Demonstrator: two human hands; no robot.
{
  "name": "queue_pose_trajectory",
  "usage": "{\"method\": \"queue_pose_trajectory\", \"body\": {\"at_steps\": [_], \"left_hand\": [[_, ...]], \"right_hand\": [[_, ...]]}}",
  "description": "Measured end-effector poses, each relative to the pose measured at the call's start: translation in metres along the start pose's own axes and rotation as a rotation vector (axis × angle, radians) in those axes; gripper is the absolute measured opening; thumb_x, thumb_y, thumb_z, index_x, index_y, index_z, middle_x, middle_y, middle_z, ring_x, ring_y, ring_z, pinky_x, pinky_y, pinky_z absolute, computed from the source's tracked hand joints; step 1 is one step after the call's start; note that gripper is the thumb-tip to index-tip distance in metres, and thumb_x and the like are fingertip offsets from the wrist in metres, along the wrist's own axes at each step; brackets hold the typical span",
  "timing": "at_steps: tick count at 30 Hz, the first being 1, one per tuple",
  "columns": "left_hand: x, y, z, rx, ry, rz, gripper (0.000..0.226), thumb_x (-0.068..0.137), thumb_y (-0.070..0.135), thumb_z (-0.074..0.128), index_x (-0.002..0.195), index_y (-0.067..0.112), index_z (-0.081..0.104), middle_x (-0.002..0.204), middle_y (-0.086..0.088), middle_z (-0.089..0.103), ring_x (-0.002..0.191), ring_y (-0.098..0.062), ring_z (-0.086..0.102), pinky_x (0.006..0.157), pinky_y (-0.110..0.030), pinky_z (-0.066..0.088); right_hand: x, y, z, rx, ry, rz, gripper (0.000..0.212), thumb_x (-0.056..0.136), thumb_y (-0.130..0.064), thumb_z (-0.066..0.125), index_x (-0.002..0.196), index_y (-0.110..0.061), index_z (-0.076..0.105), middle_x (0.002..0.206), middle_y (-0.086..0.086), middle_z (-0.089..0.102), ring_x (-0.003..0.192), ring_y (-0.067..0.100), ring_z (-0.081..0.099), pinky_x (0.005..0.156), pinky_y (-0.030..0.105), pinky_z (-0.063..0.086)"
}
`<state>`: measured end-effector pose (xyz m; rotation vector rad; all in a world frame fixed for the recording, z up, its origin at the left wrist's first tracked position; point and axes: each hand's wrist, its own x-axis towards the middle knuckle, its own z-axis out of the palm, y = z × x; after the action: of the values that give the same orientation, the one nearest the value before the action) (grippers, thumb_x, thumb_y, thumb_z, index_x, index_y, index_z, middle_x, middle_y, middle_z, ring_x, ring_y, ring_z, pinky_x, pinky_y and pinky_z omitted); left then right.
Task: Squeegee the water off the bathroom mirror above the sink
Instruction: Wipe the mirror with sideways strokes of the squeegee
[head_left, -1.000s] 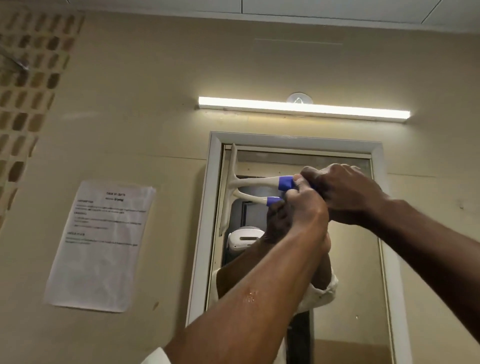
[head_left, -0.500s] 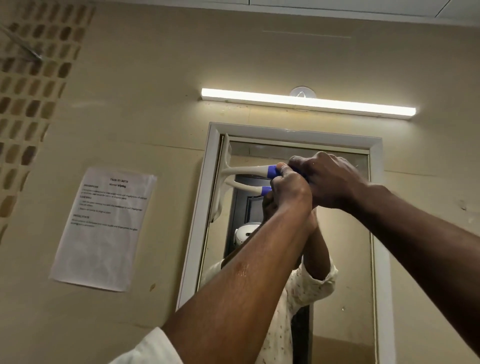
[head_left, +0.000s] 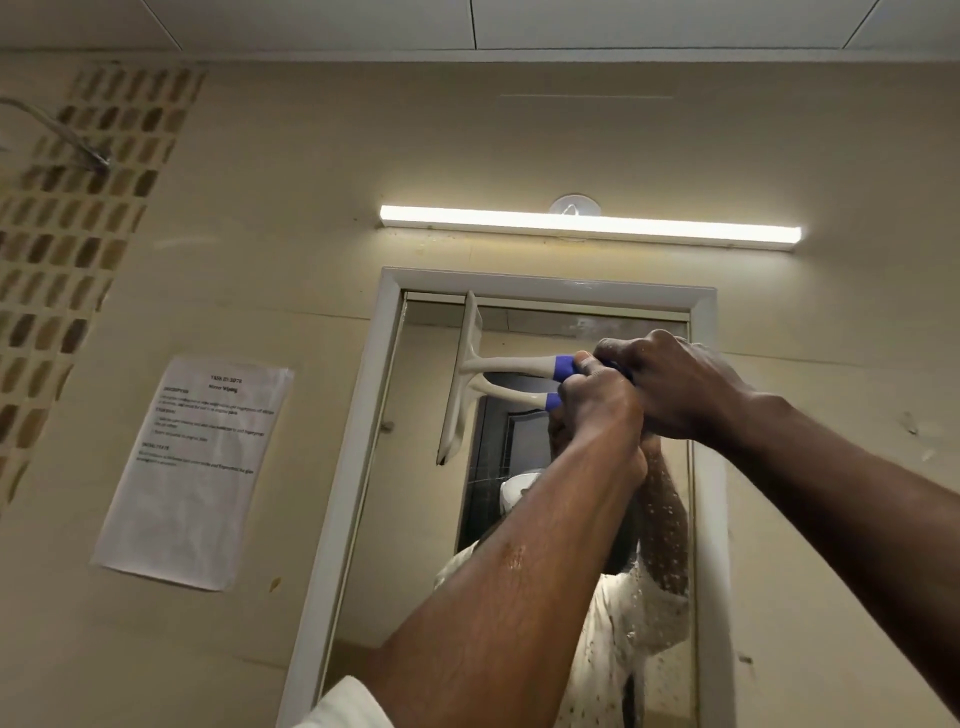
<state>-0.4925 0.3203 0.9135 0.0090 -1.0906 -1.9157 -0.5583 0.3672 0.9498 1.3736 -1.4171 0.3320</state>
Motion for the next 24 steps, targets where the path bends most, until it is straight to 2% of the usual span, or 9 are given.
{"method": "queue_pose_trajectory", "body": {"at_steps": [2, 5, 8, 12, 13, 16, 17, 21, 24], "left_hand": [[-0.001, -0.006, 0.008, -0.004, -0.008, -0.005, 0.038, 0.099, 0.047, 0.034, 0.073, 0.019, 0.036, 0.077, -0.009, 0.059, 0.067, -0.018, 0.061, 0.072, -0.035, 0.056], [-0.003, -0.016, 0.02, 0.018, -0.023, 0.007, 0.038, 0.098, 0.049, 0.032, 0.078, 0.017, 0.038, 0.082, -0.01, 0.061, 0.075, -0.021, 0.064, 0.081, -0.038, 0.057], [-0.001, -0.028, 0.031, 0.07, -0.007, 0.024, 0.041, 0.098, 0.051, 0.031, 0.099, 0.012, 0.043, 0.101, -0.017, 0.064, 0.095, -0.028, 0.067, 0.09, -0.043, 0.055], [0.0, -0.037, 0.042, 0.098, -0.018, 0.031, 0.045, 0.1, 0.044, 0.029, 0.125, 0.01, 0.046, 0.122, -0.015, 0.059, 0.098, -0.025, 0.061, 0.079, -0.036, 0.055], [-0.001, -0.038, 0.046, 0.103, -0.029, 0.035, 0.046, 0.1, 0.042, 0.029, 0.128, 0.01, 0.045, 0.122, -0.014, 0.059, 0.098, -0.025, 0.06, 0.08, -0.036, 0.055], [-0.011, -0.042, 0.059, 0.065, -0.058, -0.004, 0.043, 0.099, 0.046, 0.033, 0.112, 0.006, 0.043, 0.091, -0.012, 0.061, 0.093, -0.026, 0.062, 0.093, -0.043, 0.053], [-0.014, -0.045, 0.063, 0.063, -0.069, -0.012, 0.043, 0.099, 0.047, 0.034, 0.11, 0.006, 0.043, 0.092, -0.013, 0.062, 0.095, -0.028, 0.063, 0.094, -0.044, 0.053], [-0.02, -0.06, 0.084, 0.096, -0.077, -0.011, 0.048, 0.098, 0.047, 0.033, 0.121, 0.006, 0.045, 0.115, -0.02, 0.063, 0.103, -0.033, 0.064, 0.093, -0.046, 0.053], [-0.026, -0.07, 0.101, 0.068, -0.1, -0.028, 0.045, 0.099, 0.047, 0.032, 0.121, 0.009, 0.045, 0.113, -0.017, 0.065, 0.1, -0.032, 0.065, 0.092, -0.046, 0.054]], "right_hand": [[-0.006, 0.009, -0.004, -0.001, 0.003, 0.006, 0.023, 0.089, -0.031, 0.06, 0.107, -0.017, 0.063, 0.075, 0.003, 0.065, 0.059, 0.016, 0.056, 0.047, 0.018, 0.027], [-0.015, 0.021, -0.008, 0.006, -0.01, 0.014, 0.025, 0.088, -0.032, 0.061, 0.107, -0.017, 0.062, 0.078, 0.004, 0.066, 0.06, 0.018, 0.057, 0.047, 0.019, 0.029], [-0.024, 0.03, -0.012, 0.0, -0.02, 0.017, 0.027, 0.087, -0.032, 0.061, 0.111, -0.017, 0.062, 0.081, 0.006, 0.067, 0.062, 0.02, 0.058, 0.047, 0.019, 0.03], [-0.034, 0.039, -0.018, -0.03, -0.018, 0.02, 0.032, 0.086, -0.03, 0.062, 0.115, -0.018, 0.062, 0.089, 0.009, 0.071, 0.064, 0.021, 0.054, 0.048, 0.016, 0.026], [-0.037, 0.041, -0.02, -0.039, -0.017, 0.024, 0.032, 0.086, -0.029, 0.063, 0.116, -0.018, 0.062, 0.09, 0.009, 0.071, 0.064, 0.02, 0.053, 0.048, 0.016, 0.025], [-0.046, 0.049, -0.029, -0.054, -0.01, 0.048, 0.027, 0.085, -0.027, 0.063, 0.111, -0.018, 0.063, 0.088, 0.009, 0.071, 0.061, 0.02, 0.048, 0.047, 0.016, 0.022], [-0.049, 0.053, -0.032, -0.062, -0.013, 0.057, 0.027, 0.085, -0.027, 0.064, 0.111, -0.017, 0.063, 0.088, 0.009, 0.071, 0.061, 0.019, 0.047, 0.047, 0.016, 0.022], [-0.066, 0.069, -0.046, -0.088, -0.026, 0.111, 0.034, 0.086, -0.027, 0.064, 0.119, -0.017, 0.062, 0.088, 0.007, 0.07, 0.061, 0.015, 0.049, 0.049, 0.016, 0.024], [-0.079, 0.081, -0.058, -0.137, -0.027, 0.165, 0.027, 0.086, -0.027, 0.062, 0.113, -0.02, 0.063, 0.069, -0.008, 0.05, 0.052, -0.001, 0.038, 0.047, 0.018, 0.021]]}}
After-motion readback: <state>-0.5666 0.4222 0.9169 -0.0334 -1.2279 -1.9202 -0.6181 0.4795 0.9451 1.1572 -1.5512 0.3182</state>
